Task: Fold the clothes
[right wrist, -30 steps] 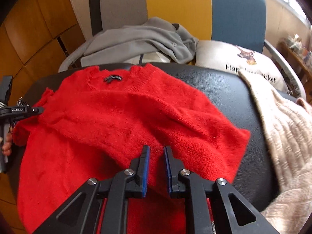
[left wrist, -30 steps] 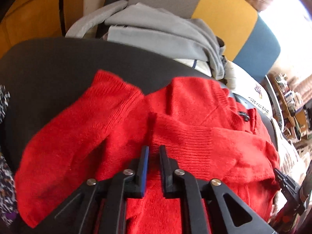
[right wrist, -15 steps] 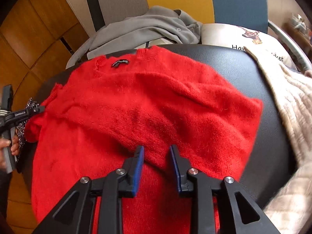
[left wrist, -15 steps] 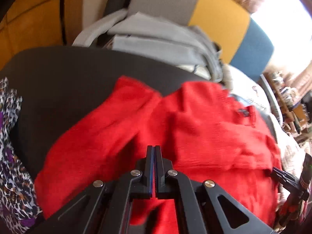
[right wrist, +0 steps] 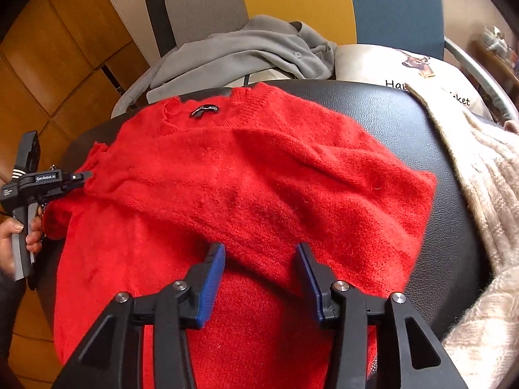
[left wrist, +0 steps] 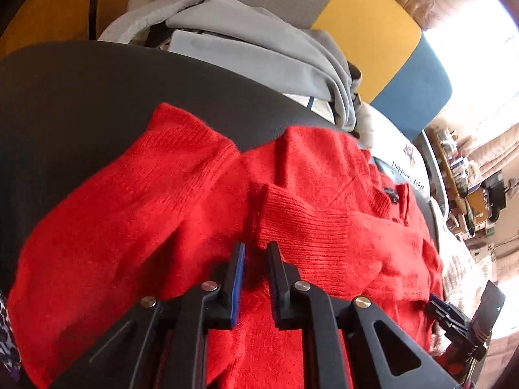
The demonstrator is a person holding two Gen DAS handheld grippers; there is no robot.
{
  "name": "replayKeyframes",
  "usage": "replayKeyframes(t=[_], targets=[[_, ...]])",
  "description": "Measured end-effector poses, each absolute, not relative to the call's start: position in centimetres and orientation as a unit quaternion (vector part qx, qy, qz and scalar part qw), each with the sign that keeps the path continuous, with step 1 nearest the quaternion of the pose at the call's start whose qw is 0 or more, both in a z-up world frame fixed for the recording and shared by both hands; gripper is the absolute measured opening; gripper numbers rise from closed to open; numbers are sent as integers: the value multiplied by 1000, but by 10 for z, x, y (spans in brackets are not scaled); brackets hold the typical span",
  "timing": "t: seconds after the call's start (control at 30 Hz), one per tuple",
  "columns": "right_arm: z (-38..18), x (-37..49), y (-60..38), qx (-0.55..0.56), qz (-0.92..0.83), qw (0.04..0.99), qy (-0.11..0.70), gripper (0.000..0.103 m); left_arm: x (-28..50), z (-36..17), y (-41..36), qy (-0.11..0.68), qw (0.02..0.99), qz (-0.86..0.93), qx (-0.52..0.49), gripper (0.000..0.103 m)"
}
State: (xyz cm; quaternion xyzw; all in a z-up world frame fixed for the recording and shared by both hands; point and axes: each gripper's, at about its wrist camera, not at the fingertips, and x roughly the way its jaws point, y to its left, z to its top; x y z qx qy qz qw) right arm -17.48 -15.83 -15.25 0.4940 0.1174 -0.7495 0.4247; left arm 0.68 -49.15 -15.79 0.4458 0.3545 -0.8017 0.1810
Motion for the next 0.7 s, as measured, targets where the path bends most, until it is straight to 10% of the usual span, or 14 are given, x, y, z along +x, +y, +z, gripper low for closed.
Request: replayKeyframes(t=[0.6, 0.7], targets=[[-134, -197, -161, 488, -768, 406, 89, 48, -8, -160, -480, 379, 169, -791, 450, 22], [-148, -202, -164, 509, -757, 400, 86, 48, -10, -159, -474, 333, 188, -795, 471, 3]])
